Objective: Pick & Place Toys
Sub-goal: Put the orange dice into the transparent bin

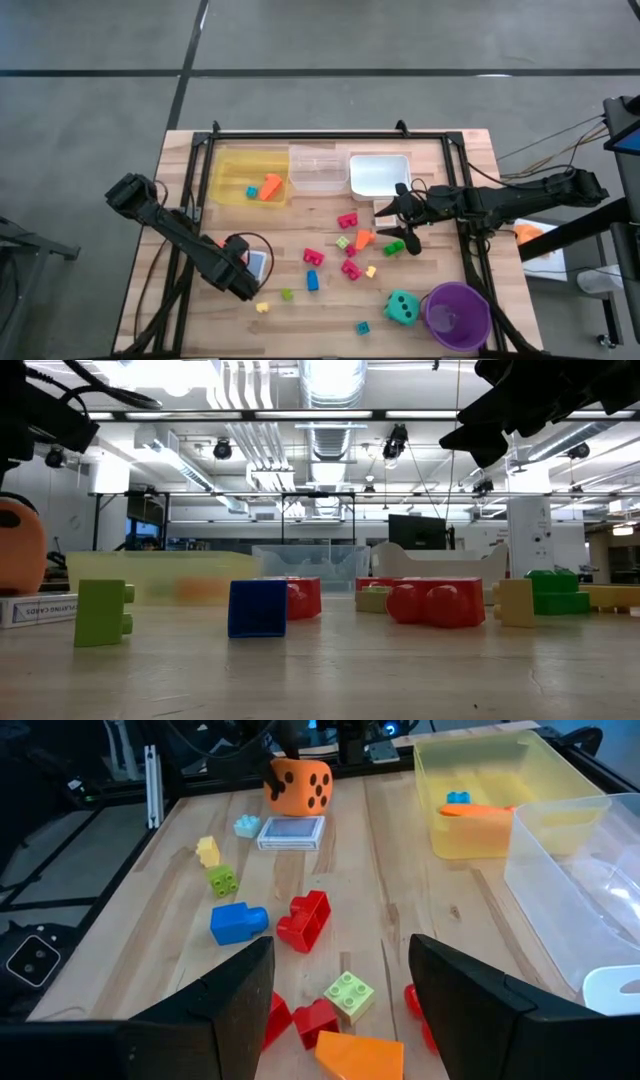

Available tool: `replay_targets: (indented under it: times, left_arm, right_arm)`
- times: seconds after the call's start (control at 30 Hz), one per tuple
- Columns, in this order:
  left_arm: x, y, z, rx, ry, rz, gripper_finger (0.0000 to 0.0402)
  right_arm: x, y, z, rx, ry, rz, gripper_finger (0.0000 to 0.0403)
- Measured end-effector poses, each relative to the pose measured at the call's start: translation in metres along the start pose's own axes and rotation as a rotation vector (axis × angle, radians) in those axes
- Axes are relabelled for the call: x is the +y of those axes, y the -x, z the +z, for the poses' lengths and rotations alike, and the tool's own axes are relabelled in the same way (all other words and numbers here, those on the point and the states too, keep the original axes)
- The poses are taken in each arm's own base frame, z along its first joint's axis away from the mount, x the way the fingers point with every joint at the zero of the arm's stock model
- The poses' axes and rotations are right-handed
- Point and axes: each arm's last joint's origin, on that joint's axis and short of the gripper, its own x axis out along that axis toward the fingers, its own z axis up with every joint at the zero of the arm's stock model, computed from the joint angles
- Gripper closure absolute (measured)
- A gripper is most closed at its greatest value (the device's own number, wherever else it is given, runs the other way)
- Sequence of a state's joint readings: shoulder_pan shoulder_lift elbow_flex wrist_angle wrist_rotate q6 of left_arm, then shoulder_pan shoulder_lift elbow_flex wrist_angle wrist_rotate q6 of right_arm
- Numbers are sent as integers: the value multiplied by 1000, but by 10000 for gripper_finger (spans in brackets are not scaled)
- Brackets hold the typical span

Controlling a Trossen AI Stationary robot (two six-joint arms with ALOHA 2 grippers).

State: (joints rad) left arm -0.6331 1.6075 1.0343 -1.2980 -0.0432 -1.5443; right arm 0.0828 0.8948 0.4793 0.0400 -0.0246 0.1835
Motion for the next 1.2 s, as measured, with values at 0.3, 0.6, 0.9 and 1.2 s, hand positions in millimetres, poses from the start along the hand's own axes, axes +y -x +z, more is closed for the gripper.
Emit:
replay_targets:
  times: [0.3,0.6,0.9,1.2]
  left_arm:
    - [7,18,2,-65,13,0,199]
    - [18,45,9,-204,43,-60,205]
    - [23,52,24,-279,18,-85,211]
    - [19,52,52,-364,-4,-116,212]
  right_arm:
    - [0,0,0,0,0,0,173]
    - [0,0,0,0,0,0,173]
    - [0,0,0,-1,0,0,173]
    - [0,0,0,-2,1,0,173]
